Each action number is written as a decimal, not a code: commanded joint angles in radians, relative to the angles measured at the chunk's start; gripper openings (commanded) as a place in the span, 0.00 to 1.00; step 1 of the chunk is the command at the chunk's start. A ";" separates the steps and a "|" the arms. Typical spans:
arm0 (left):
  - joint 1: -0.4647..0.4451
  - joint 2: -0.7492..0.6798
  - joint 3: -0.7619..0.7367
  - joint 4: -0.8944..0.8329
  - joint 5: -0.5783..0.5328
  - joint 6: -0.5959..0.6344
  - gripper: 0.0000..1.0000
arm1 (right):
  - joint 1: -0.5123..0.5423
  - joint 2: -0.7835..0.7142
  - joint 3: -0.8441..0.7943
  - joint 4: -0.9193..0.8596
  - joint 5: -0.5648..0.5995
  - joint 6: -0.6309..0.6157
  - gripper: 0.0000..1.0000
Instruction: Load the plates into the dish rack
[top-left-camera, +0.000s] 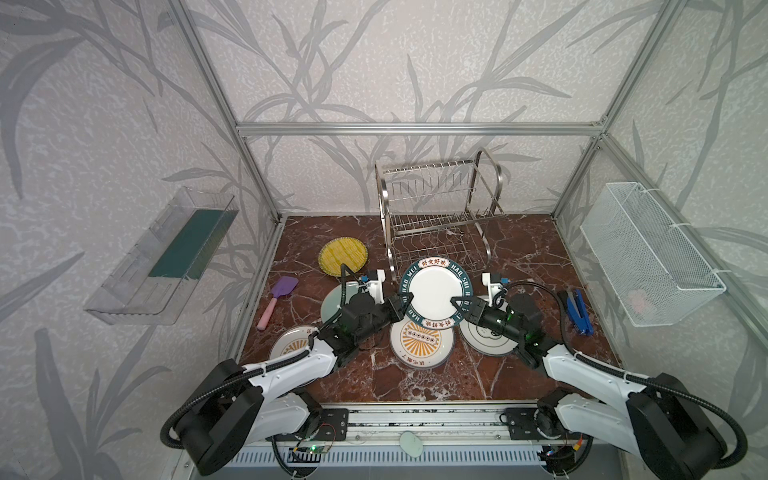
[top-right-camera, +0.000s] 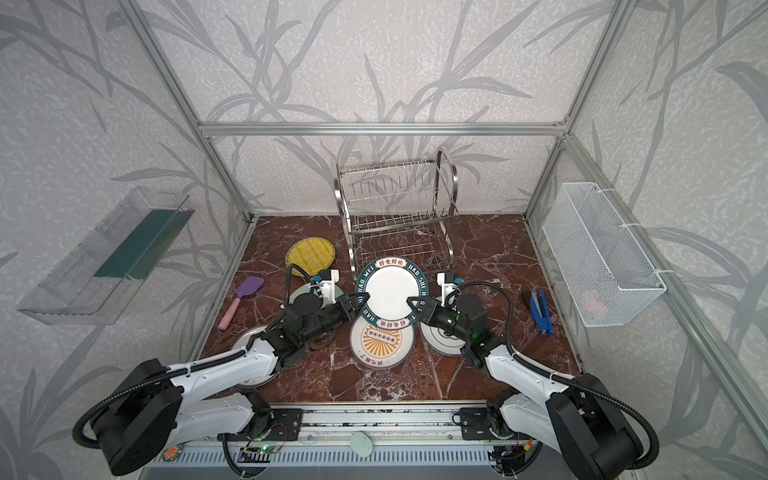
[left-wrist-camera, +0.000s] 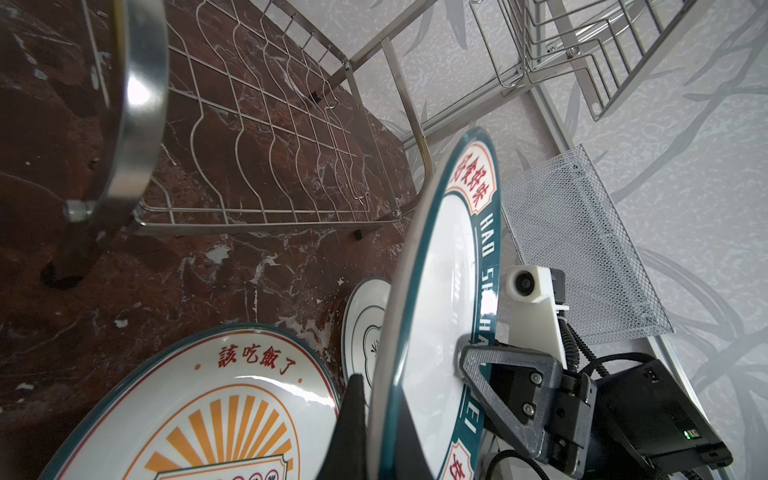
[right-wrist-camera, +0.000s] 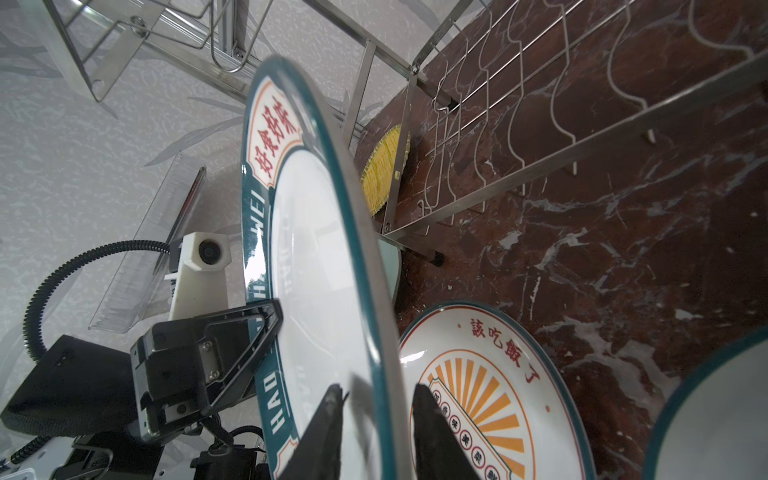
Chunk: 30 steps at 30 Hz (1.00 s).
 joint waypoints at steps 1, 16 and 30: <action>-0.010 -0.016 0.005 0.084 -0.026 -0.024 0.00 | 0.009 0.006 -0.012 0.101 0.045 0.031 0.29; -0.025 0.003 0.022 0.021 -0.002 0.024 0.00 | 0.027 -0.034 0.006 0.079 0.029 0.041 0.00; -0.025 -0.103 0.008 -0.234 -0.069 0.074 0.67 | 0.025 -0.360 0.063 -0.410 0.155 -0.103 0.00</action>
